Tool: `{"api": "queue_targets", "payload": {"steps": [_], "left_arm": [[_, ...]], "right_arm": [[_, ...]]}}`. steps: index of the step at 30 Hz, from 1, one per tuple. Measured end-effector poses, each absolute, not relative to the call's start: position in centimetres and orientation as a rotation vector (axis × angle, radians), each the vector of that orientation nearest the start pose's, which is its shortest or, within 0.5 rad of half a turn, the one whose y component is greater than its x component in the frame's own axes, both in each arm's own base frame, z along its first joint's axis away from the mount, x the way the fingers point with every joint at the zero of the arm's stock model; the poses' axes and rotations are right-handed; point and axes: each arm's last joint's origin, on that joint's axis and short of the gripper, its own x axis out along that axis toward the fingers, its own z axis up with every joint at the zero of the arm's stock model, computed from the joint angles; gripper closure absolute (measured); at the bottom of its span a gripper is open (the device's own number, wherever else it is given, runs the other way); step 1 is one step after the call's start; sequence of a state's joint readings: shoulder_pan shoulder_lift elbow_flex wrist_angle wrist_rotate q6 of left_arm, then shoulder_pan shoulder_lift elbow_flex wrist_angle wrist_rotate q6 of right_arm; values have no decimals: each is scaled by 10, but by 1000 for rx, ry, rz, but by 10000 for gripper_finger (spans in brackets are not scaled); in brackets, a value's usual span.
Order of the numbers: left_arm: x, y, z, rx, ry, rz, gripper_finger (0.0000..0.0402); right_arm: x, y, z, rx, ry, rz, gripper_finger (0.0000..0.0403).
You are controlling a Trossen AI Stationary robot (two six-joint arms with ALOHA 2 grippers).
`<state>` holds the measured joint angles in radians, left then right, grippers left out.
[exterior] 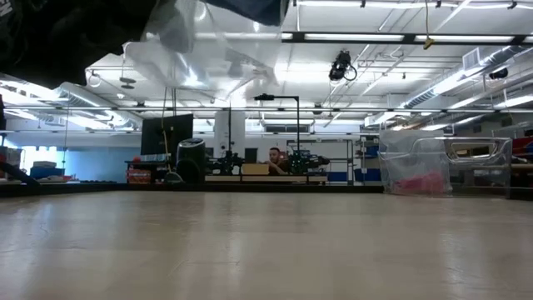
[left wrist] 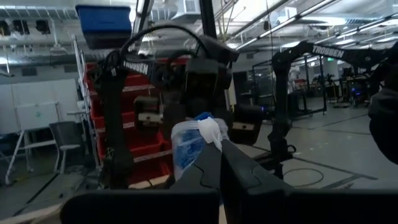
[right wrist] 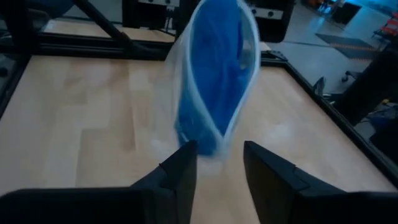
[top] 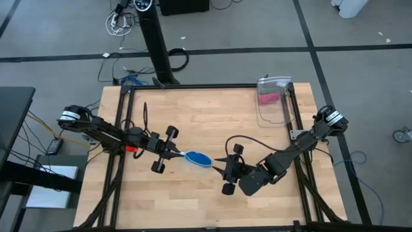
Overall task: Roll bandage
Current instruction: Put the blue rolled bandage into the transparent zip bag
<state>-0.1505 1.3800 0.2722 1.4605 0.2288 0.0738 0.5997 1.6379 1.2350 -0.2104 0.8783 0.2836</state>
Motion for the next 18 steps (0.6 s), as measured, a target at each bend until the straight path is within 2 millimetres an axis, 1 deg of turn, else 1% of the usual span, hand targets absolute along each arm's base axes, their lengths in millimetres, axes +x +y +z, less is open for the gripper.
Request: {"api": "queue_targets", "payload": {"steps": [3,6,7,9,13,18], "left_arm": [[219,-40,205,88,-387,-370,400],[219,-40,205,87,-382,-372,400],[219,-40,205,87,-382,-372,400],[220,-40,203,86,-365,-373,400],[221,-40,198,81,-307,-362,400],[223,-40,190,66,-223,-355,400]], "right_arm": [[310,179,276,-129,416,-326,313],[312,175,277,-145,410,-355,377],[313,175,278,-161,404,-361,389],[313,177,280,-172,392,-346,392],[311,184,292,-192,384,-298,399],[307,187,305,-214,428,-294,401]]}}
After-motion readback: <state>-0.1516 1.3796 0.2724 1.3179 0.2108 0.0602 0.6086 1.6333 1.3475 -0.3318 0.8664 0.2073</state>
